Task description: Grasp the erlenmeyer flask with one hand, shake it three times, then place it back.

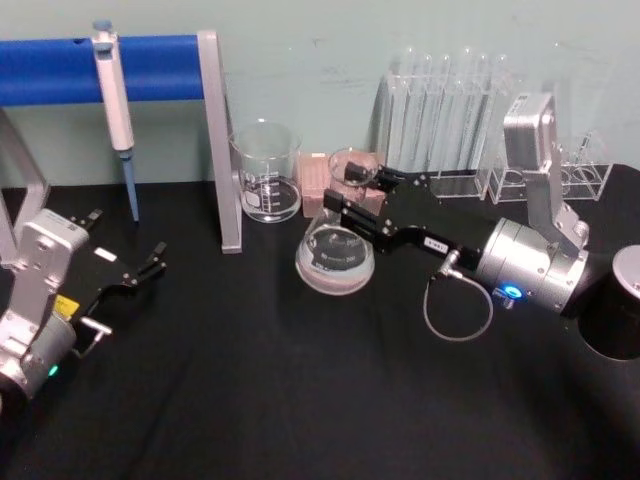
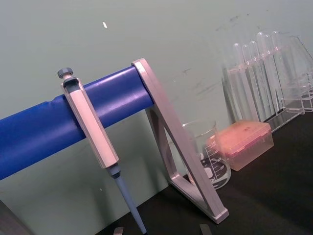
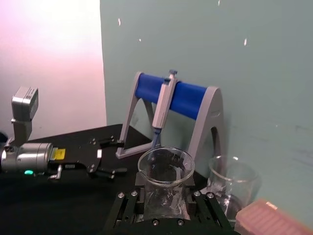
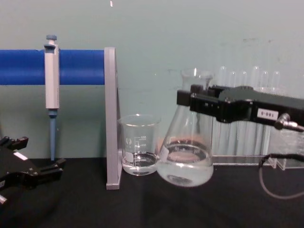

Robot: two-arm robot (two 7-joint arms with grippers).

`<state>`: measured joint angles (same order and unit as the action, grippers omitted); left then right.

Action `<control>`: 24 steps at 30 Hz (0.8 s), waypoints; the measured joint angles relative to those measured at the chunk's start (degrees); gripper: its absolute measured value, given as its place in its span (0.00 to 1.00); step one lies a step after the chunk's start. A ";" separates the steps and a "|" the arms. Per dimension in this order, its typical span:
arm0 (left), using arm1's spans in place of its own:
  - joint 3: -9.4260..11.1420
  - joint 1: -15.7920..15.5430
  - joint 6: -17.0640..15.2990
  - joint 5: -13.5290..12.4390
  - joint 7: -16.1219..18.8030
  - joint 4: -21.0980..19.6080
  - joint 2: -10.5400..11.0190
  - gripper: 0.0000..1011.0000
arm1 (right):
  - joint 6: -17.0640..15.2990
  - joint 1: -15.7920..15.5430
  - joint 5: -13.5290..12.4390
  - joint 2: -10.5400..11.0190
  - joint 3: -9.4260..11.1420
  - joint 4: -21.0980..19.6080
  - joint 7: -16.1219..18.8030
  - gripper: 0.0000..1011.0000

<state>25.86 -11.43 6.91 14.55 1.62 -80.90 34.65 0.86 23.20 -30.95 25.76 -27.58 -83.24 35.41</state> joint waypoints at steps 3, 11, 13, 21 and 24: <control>0.00 0.00 0.00 0.00 0.00 0.00 0.00 0.99 | 0.01 0.15 -0.02 0.16 -0.44 0.55 0.47 0.45; 0.00 0.00 0.00 0.00 0.00 0.00 0.00 0.99 | 0.46 0.71 0.65 0.78 -2.03 2.67 1.97 0.45; 0.00 0.00 0.00 0.00 0.00 0.00 0.00 0.99 | 0.67 0.71 0.68 0.88 -2.37 3.36 2.55 0.45; 0.00 0.00 0.00 0.00 0.00 0.00 0.00 0.99 | 2.21 0.74 0.58 1.05 -3.30 5.91 4.92 0.45; 0.00 0.00 0.00 0.00 0.00 0.00 0.00 0.99 | 2.76 0.82 0.53 0.99 -3.59 6.82 5.57 0.45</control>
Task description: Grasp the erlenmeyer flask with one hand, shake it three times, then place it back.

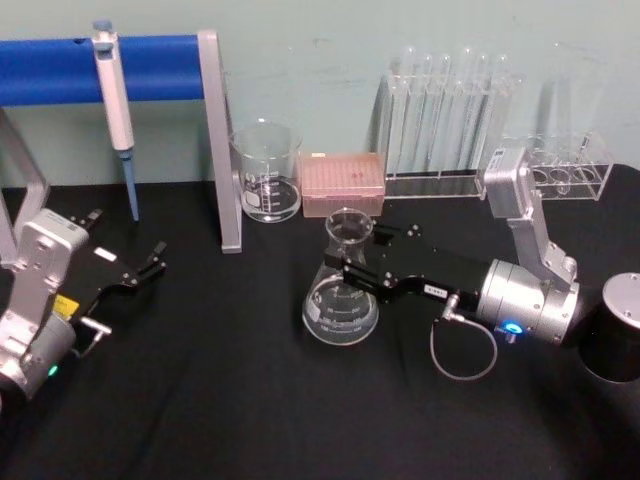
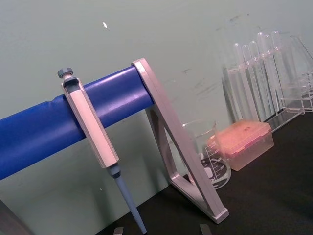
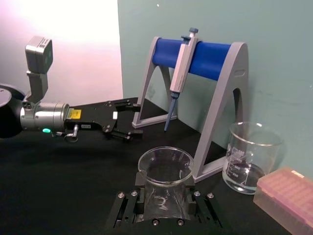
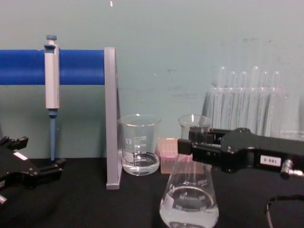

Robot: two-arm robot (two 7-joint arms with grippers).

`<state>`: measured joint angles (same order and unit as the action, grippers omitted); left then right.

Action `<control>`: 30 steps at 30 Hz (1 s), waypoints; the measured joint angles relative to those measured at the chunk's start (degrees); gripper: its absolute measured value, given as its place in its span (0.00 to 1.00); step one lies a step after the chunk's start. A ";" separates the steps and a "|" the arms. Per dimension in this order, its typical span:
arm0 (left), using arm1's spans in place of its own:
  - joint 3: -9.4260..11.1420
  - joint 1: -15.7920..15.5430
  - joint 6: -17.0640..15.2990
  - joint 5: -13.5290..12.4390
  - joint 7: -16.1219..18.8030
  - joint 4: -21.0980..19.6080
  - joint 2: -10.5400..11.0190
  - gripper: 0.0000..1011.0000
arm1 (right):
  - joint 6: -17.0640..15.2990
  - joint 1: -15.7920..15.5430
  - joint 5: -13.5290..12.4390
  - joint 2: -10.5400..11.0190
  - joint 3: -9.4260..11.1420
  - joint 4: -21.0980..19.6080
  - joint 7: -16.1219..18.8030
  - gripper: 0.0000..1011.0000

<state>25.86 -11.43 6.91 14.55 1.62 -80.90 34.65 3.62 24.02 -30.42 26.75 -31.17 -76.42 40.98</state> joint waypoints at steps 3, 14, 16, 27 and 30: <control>0.00 0.00 0.00 0.00 0.00 0.00 0.00 0.99 | 0.40 0.17 0.00 -0.07 -0.37 0.86 0.64 0.45; 0.00 0.00 0.00 0.00 0.00 0.00 0.00 0.99 | 1.43 0.50 0.43 -0.18 -1.31 3.05 2.14 0.45; 0.00 0.00 0.00 0.00 0.00 0.00 0.00 0.99 | 1.57 0.51 0.41 -0.22 -1.34 3.38 2.34 0.45; 0.00 0.00 0.00 0.00 0.00 0.00 0.00 0.99 | 2.36 0.52 -0.44 -0.77 -1.26 5.10 3.34 0.45; 0.00 0.00 0.00 0.00 0.00 0.00 0.00 0.99 | 2.45 0.52 -0.58 -0.83 -1.25 5.31 3.49 0.45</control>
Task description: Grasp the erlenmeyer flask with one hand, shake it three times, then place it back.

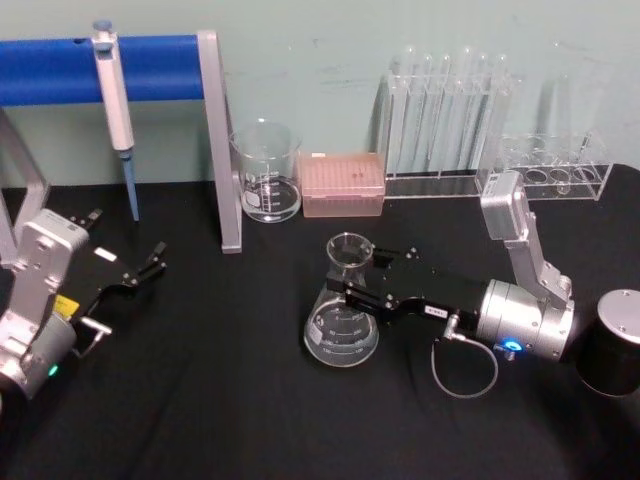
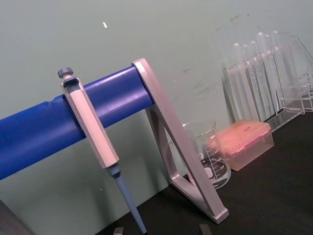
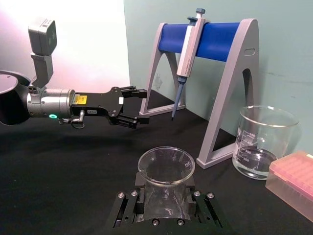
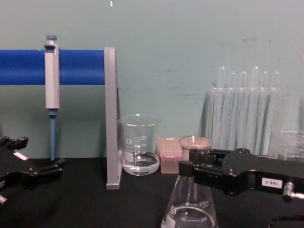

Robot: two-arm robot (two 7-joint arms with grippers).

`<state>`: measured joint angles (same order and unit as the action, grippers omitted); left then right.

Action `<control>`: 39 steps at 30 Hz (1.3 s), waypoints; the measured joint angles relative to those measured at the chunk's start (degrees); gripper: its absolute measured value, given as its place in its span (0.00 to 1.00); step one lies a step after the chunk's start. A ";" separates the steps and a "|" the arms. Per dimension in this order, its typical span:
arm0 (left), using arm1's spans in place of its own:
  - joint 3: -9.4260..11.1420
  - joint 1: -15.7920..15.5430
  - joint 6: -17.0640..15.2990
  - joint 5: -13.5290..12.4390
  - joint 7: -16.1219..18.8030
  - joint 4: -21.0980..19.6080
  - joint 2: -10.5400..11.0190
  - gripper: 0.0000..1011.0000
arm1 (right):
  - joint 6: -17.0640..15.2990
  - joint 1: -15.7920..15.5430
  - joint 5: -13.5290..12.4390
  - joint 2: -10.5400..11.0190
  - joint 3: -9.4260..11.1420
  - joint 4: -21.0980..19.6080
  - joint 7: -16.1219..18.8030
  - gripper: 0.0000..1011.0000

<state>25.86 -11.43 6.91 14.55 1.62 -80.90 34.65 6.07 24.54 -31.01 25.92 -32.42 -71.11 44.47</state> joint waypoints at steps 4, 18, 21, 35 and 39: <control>0.00 0.00 0.00 0.00 0.00 0.00 0.00 0.99 | 0.00 -0.02 -0.05 -0.03 0.00 0.14 0.06 0.45; 0.00 0.00 0.00 0.00 0.00 0.00 0.00 0.99 | -0.45 0.26 0.00 -0.08 -0.38 1.03 0.32 0.45; 0.00 0.00 0.00 0.00 0.00 0.00 0.00 0.99 | -0.50 0.30 0.02 -0.11 -0.42 1.24 0.35 0.45; 0.00 0.00 0.00 0.00 0.00 0.00 0.00 0.99 | -0.76 0.62 -0.34 -0.43 -0.54 2.69 0.91 0.45; 0.00 0.00 0.00 0.00 0.00 0.00 0.00 0.99 | -0.93 0.74 -0.50 -0.43 -0.60 2.88 0.98 0.45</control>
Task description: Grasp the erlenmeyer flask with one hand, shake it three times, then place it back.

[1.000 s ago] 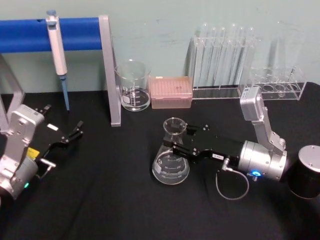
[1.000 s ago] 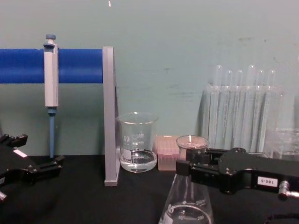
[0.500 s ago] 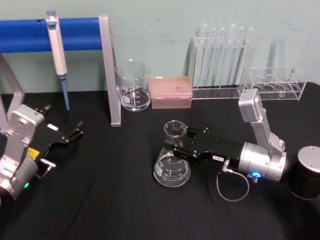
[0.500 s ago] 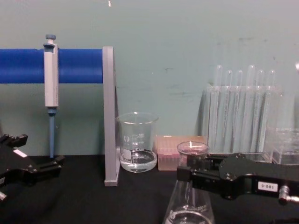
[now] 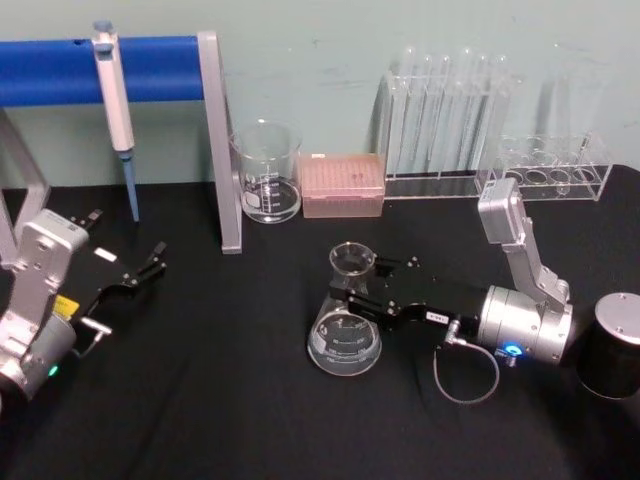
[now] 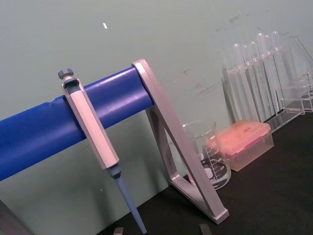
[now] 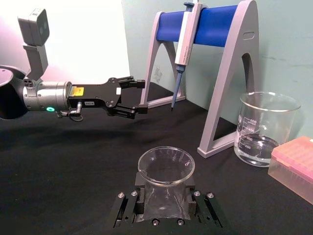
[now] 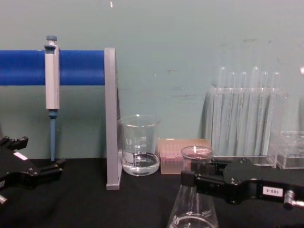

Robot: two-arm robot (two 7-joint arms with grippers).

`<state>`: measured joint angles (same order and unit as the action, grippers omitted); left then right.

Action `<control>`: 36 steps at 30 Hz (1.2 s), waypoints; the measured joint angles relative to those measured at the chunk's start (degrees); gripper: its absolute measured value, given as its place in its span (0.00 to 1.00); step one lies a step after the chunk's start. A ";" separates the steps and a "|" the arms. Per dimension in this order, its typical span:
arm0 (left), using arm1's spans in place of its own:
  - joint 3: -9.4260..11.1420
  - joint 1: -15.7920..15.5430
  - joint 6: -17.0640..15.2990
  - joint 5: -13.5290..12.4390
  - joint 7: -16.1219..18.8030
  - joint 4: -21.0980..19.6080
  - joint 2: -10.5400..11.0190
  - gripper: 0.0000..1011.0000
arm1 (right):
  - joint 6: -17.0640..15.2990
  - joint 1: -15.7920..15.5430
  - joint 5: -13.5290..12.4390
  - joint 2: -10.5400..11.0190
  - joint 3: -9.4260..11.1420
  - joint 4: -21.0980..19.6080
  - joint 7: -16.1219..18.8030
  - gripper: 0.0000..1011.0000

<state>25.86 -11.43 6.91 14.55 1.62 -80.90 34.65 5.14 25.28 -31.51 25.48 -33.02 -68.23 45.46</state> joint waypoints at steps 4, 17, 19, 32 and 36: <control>0.00 0.00 0.00 0.00 0.00 0.00 0.00 0.99 | -0.09 0.10 -0.01 -0.01 -0.04 0.13 0.07 0.45; 0.00 0.00 0.00 0.00 0.00 0.00 0.00 0.99 | -0.13 0.04 0.09 0.01 -0.04 0.10 0.05 0.45; 0.00 0.00 0.00 0.00 0.00 0.00 0.00 0.99 | -0.14 0.03 0.10 0.01 -0.04 0.08 0.04 0.45; 0.00 0.00 0.00 0.00 0.00 0.00 0.00 0.99 | -0.19 -0.02 0.15 0.01 -0.03 0.05 -0.03 0.45; 0.00 0.00 0.00 0.00 0.00 0.00 0.00 0.99 | -0.43 -0.08 0.44 0.04 -0.06 0.13 -0.07 0.53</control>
<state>25.86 -11.43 6.91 14.55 1.62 -80.90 34.65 4.71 25.20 -31.07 25.52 -33.08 -68.10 45.38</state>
